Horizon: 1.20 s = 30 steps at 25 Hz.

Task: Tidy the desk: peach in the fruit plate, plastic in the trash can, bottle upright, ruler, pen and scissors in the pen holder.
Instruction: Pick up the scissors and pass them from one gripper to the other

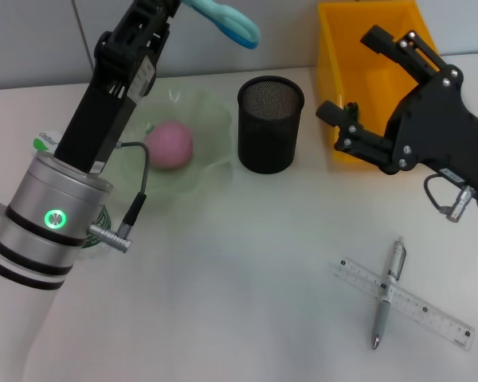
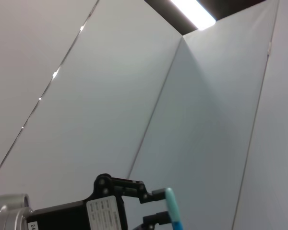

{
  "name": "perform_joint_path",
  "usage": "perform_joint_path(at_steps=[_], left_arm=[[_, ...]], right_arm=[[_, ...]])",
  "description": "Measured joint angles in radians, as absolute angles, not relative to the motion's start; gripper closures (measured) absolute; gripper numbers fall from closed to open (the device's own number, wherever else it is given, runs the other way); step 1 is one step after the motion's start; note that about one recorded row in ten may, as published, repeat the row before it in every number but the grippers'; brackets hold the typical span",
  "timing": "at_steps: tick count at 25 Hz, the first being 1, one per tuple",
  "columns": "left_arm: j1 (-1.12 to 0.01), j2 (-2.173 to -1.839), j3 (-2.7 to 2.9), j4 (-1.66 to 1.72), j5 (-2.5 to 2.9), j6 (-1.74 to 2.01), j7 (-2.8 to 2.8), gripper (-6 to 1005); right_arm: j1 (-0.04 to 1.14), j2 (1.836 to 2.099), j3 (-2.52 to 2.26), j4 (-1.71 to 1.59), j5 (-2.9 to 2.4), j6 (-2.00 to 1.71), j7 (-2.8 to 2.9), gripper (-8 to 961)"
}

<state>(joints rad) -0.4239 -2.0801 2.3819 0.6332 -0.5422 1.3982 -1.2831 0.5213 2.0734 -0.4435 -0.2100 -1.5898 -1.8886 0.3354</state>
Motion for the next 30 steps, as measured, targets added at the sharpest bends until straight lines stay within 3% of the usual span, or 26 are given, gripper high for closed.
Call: perform_joint_path(at_steps=[30], left_arm=[[-0.428, -2.08, 2.466, 0.677, -0.623, 1.373, -1.222, 693]], right_arm=[[0.608, 2.085, -0.433, -0.06, -1.581, -1.881, 0.129, 114]])
